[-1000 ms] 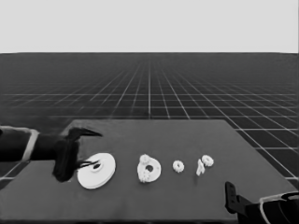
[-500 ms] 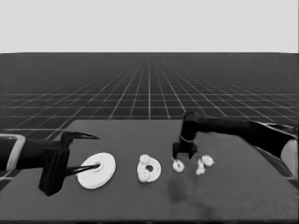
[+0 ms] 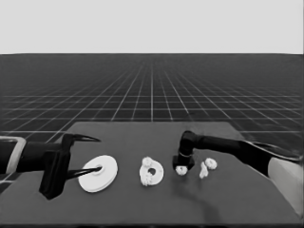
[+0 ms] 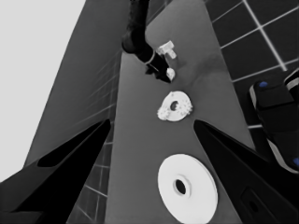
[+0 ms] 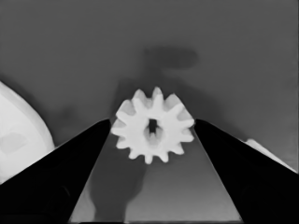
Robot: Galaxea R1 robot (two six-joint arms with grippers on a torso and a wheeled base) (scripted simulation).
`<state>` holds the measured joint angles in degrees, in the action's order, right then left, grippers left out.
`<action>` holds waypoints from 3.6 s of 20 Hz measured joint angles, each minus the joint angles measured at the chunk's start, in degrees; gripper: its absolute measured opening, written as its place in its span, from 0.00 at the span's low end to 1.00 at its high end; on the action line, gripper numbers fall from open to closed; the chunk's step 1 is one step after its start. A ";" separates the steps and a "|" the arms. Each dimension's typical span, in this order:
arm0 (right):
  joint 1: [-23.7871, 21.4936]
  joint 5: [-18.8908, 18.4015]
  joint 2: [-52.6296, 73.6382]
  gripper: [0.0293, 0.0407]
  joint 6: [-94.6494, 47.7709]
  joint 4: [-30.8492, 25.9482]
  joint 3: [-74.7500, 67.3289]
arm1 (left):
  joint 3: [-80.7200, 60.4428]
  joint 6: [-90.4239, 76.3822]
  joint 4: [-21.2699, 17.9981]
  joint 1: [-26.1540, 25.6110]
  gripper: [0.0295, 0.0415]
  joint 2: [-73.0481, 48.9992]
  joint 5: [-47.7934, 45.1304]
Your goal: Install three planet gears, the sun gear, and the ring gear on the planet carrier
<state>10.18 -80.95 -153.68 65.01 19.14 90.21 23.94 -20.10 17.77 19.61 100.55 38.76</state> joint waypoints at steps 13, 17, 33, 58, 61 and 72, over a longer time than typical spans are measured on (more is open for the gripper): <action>0.32 0.30 -0.19 0.17 -0.22 0.34 0.52 | 0.00 0.00 0.00 0.00 0.75 0.00 0.00; -8.32 -4.53 2.47 0.17 3.37 -7.10 -6.93 | 0.00 0.00 0.00 0.00 0.75 0.00 0.00; -10.64 -6.82 -13.65 0.17 12.42 -8.84 -0.07 | 0.00 0.00 0.00 0.00 0.75 0.00 0.00; -9.59 -6.59 -13.83 0.81 12.29 -7.71 0.32 | 0.00 0.00 0.00 0.00 0.75 0.00 0.00; -10.46 -6.78 -13.79 0.81 12.43 -8.60 0.10 | 0.00 0.00 0.00 0.00 0.75 0.00 0.00; -12.62 -2.85 19.11 0.81 -23.87 -13.33 3.58 | 0.00 0.00 0.00 0.00 0.75 0.00 0.00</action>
<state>-2.44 -83.79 -134.58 41.14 5.81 93.79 23.94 -20.10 17.77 19.61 100.55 38.76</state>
